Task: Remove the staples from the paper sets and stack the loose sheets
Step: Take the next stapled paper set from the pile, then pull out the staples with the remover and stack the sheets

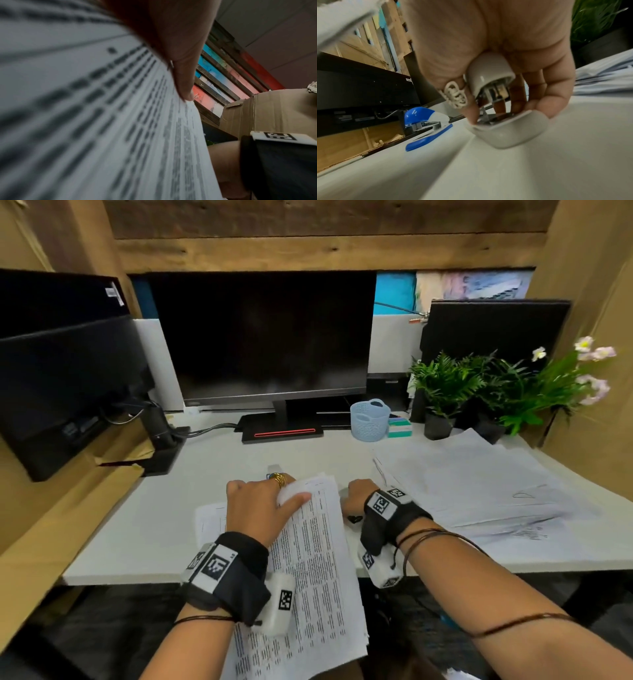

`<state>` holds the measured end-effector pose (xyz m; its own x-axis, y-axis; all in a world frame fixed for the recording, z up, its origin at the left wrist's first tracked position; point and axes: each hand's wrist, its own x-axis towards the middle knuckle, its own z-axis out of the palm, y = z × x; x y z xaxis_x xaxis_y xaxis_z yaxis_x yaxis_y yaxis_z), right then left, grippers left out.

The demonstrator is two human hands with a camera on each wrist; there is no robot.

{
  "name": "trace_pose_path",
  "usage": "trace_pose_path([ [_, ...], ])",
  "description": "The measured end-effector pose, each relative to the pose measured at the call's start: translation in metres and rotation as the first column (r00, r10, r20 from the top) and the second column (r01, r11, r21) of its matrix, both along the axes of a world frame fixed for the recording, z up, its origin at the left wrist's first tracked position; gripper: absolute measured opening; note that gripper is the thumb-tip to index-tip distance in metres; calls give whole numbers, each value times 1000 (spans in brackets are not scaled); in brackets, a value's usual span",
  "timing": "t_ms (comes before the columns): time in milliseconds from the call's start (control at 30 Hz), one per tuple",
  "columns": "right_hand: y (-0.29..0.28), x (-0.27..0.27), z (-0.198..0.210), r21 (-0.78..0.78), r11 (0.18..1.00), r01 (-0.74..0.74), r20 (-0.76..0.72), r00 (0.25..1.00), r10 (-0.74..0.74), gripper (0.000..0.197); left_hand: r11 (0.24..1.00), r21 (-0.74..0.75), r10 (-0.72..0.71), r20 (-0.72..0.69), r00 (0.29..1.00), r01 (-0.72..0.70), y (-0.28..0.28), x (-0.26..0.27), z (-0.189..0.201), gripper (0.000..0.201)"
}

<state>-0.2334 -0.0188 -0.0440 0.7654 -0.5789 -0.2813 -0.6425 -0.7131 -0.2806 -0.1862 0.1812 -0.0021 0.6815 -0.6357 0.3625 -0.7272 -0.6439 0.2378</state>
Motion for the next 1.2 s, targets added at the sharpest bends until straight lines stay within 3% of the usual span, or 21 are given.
trace_pose_path([
  [133,8,-4,6,85,993,76,79,993,-83,44,999,51,15,-6,1000,-14,3,7,-5,50],
  [200,7,-11,12,241,964,115,174,972,-160,41,999,49,-3,-22,1000,4,3,8,-7,48],
  [233,8,-16,15,392,912,124,246,941,-234,36,999,38,-19,-33,999,20,3,8,-8,45],
  [300,12,-26,22,703,707,72,351,830,-433,18,998,15,-53,-38,998,54,3,6,-8,38],
  [367,18,-38,27,856,517,0,354,728,-587,7,997,4,-78,-39,996,78,1,2,-7,32],
  [433,21,-47,26,901,427,-76,370,648,-666,4,995,-10,-101,-26,994,101,0,-2,-7,30],
  [567,25,-62,19,937,201,-284,320,478,-818,29,992,18,-127,-14,992,127,-4,-8,-10,36],
  [633,31,-69,16,918,106,-382,281,438,-854,30,993,6,-118,-15,993,118,-7,-11,-11,41],
  [767,35,-80,5,902,66,-426,262,420,-869,7,994,2,-111,18,994,111,-10,-19,-11,35],
  [900,40,-87,3,910,46,-412,189,315,-930,13,990,22,-140,33,990,139,-13,-27,-13,35],
  [1067,45,-87,10,904,-76,-420,39,259,-965,8,988,-11,-156,61,986,157,-16,-38,-12,40],
  [1200,43,-87,14,917,-87,-389,-17,179,-984,13,976,-78,-193,103,976,202,-17,-44,-11,39],
])
